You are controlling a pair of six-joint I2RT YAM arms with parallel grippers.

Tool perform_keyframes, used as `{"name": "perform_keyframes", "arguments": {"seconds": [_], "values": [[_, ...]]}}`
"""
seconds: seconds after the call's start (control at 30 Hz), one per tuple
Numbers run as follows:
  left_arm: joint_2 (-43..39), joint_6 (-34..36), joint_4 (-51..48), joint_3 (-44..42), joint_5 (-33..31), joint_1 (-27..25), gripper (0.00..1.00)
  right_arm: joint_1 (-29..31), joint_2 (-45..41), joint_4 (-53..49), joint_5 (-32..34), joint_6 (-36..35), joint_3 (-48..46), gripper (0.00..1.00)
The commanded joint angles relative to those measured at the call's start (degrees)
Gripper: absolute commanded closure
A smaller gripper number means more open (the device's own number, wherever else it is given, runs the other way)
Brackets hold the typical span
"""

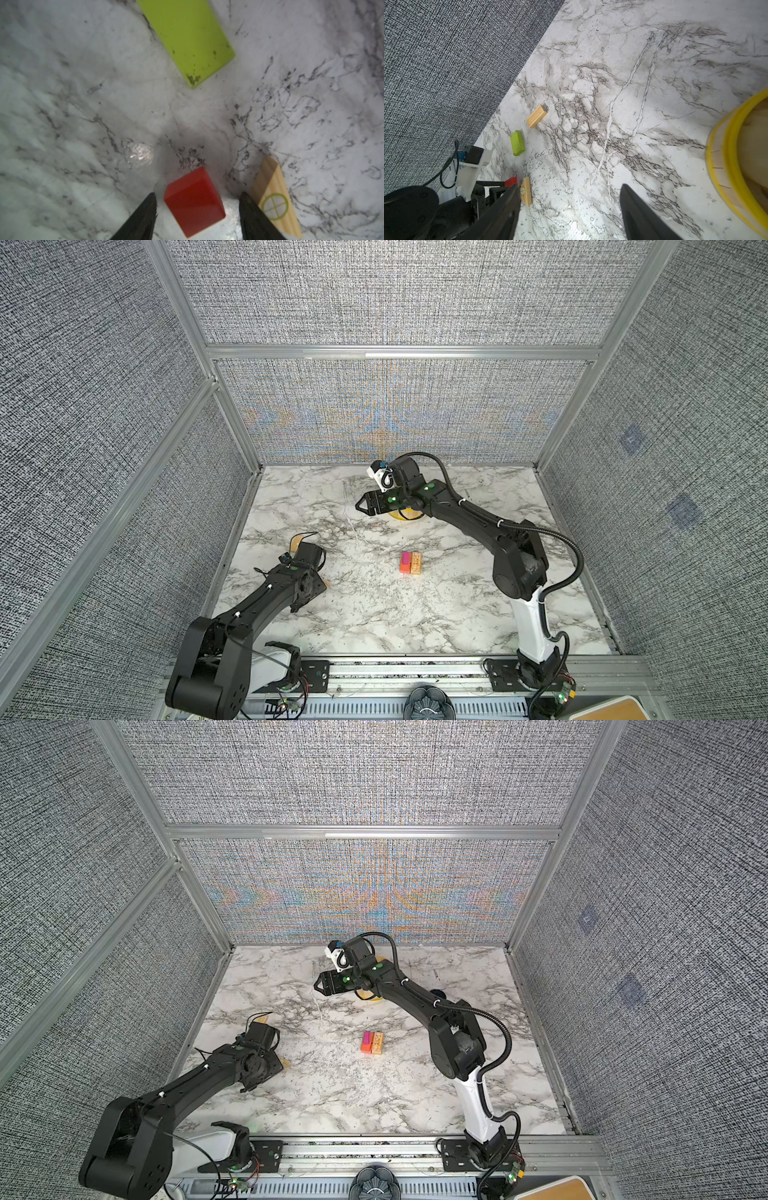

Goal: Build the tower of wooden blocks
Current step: 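Lower the left gripper over the red cube and close on it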

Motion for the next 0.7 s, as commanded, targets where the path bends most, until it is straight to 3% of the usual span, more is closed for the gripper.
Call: {"name": "perform_keyframes", "arguments": {"seconds": [0.0,0.3,0.67], "values": [[1.5,1.3,1.0,1.1,-0.2,0.3,0.37,-0.2,0.2,1.3,-0.8,0.3,0.2,0.23],[4.4,1.7,1.4,2.7,0.4,0.6,0.53,-0.9,0.3,1.7,-1.4,0.7,0.1,0.24],[4.3,1.8,-0.5,2.5,4.1,0.6,0.65,-0.8,-0.1,1.8,-1.2,0.8,-0.6,0.24]]}}
